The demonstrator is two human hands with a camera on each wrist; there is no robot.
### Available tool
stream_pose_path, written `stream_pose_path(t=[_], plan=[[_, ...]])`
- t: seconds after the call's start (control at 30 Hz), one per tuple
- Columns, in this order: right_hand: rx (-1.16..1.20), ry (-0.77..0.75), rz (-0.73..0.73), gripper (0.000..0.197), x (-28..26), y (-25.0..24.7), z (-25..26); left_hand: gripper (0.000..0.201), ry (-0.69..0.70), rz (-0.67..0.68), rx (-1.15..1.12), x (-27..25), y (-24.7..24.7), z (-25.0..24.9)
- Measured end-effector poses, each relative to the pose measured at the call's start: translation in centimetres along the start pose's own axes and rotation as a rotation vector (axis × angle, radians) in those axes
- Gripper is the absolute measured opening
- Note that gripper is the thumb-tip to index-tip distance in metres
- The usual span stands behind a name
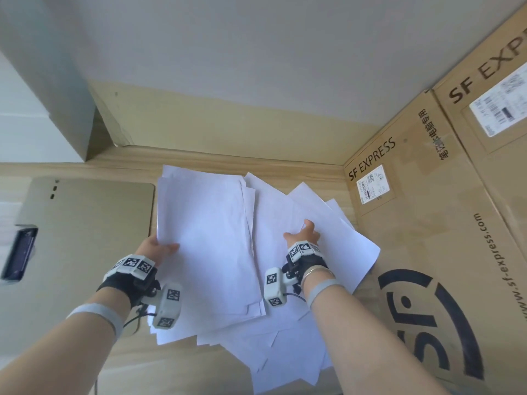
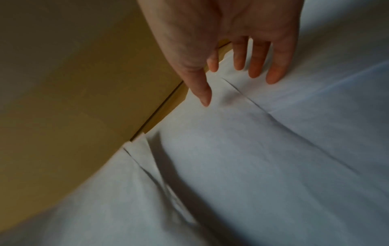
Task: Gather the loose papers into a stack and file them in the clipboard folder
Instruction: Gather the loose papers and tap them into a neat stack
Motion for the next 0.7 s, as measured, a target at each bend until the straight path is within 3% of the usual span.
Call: stream_pose_path(t=[0.13,0.27,0.4,0.57,0.7], plan=[[0.199,0.073,0.034,0.082,0.1,1.2,-0.5,0.039,-0.022,0.011,0.026,0.1,0.3,0.5],[0.256,0.129,0.066,0.082,0.5,1.3,-1.0,0.042,-0.034,0.003,0.040,0.3,0.4,0.5],[0.186,0.164,0.159,0.081,0.4,1.5,-1.0,0.041,-0.033,0.000,0.053,0.3,0.5,0.4],[0.118,0.092,0.138,0.072,1.1,2.3,0.2,0.042,-0.045,0.013,0.071,0.2,0.5,0.3],[0.060,0.092,0.214,0.067,0.9,2.3,0.5,0.044,-0.050,0.009,0.077,0.3,0.4,0.3]])
Point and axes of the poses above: each hand's wrist, its own x-axis towards the middle knuckle, its own y-axis out of the palm, z = x × y, the point moved 6 cm from there along x, towards the middle knuckle, and after that the axes turned 7 degrees about -z, right-handed, at the moved point
